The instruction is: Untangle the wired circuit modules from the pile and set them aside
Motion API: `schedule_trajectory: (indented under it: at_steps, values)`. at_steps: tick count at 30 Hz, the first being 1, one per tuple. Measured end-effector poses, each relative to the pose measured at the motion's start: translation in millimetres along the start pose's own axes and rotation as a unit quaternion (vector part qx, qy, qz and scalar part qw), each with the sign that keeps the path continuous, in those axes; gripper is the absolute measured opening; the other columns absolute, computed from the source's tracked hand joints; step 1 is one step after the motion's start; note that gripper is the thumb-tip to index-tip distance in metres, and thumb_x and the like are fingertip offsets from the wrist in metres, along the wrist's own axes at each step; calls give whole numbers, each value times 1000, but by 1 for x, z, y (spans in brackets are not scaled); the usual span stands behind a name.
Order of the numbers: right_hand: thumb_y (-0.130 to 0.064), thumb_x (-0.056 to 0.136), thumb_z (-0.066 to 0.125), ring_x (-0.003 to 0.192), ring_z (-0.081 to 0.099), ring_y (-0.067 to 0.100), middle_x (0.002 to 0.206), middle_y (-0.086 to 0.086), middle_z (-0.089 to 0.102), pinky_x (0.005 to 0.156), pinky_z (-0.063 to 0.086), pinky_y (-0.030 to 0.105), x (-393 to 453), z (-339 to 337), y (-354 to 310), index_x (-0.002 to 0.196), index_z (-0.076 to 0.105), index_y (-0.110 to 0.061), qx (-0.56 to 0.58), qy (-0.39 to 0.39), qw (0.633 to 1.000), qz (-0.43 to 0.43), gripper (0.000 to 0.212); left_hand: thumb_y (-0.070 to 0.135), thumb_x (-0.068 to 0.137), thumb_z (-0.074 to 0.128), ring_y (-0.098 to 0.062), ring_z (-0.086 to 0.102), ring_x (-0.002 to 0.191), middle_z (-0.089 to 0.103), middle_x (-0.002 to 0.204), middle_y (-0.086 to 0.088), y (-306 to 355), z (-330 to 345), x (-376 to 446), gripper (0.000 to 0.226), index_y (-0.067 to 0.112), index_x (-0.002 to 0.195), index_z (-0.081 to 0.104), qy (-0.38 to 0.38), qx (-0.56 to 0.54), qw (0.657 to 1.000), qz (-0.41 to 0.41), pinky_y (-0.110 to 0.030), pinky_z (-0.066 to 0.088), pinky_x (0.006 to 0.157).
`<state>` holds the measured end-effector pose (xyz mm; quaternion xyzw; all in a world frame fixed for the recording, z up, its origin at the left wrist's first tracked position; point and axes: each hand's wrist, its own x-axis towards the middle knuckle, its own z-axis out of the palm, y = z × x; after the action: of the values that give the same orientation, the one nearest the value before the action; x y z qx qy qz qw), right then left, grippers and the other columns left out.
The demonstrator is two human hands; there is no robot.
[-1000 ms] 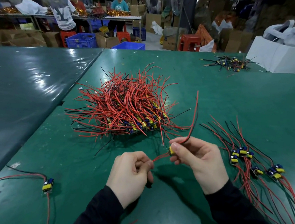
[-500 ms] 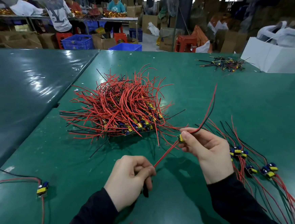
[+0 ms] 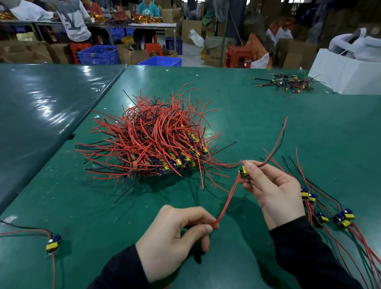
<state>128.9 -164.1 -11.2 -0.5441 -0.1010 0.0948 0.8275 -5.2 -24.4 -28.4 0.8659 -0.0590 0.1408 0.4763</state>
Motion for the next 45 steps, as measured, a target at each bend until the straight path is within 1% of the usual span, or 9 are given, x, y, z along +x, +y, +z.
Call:
schedule_trajectory:
  at_steps: [16,22,28,34,37,40,41,43,45]
  values:
    - [-7,83,62,52,61,7,64,-1,69,51,49,12,5,-6,0,79,68,-5,27,28,998,59,7,9,90,58,-1,43,61,51,63,7,2,3,-1,15,11,75,59,-39,106,988,108,-17,39,62]
    - [-15,90,56,52,59,5,55,-4,62,51,49,14,1,-5,-1,85,69,-8,-8,-23,996,91,16,28,95,53,-14,51,74,60,74,5,3,8,-2,17,18,87,64,-46,145,973,173,-29,47,65]
    - [-28,81,58,55,61,8,62,-2,56,47,49,14,32,-55,-76,95,71,-7,-158,-75,977,119,28,42,91,48,2,57,80,61,81,24,-6,-13,5,32,20,94,70,130,115,983,52,-18,44,77]
    - [-14,76,73,39,42,16,50,6,52,35,32,15,49,-110,-90,98,62,-2,-536,-115,807,221,28,28,98,44,-12,55,55,61,58,0,-19,-44,11,37,14,74,68,265,-58,955,-120,-27,44,52]
    - [-30,75,77,46,48,19,55,5,58,45,38,22,54,-112,-82,104,57,-10,-660,-124,717,187,40,20,99,43,-12,50,48,58,54,1,-20,-51,11,36,10,74,66,278,-116,943,-144,-23,37,42]
    - [-61,75,65,85,63,22,95,6,69,74,48,28,61,-99,-93,115,54,-24,-860,-69,502,58,56,17,100,42,-13,48,44,57,52,1,-20,-49,11,36,8,74,66,261,-145,942,-151,-21,34,40]
    - [-61,77,62,94,62,24,104,6,68,80,49,30,59,-88,-100,116,55,-27,-874,-46,484,-8,53,17,100,42,-13,47,44,57,51,1,-20,-47,11,36,8,74,66,253,-147,944,-152,-21,33,40]
    - [-51,79,62,85,65,19,94,-4,71,77,51,32,43,-59,-107,98,64,-34,-790,-68,591,-148,26,18,99,43,-13,48,43,57,51,0,-20,-44,11,36,7,74,66,240,-146,948,-149,-21,33,40]
    - [-41,78,64,67,62,1,73,-17,69,66,49,24,12,-20,-95,77,67,-38,-649,-189,713,-184,4,20,99,44,-15,48,44,58,52,-2,-20,-43,11,36,6,74,66,234,-139,952,-143,-22,34,41]
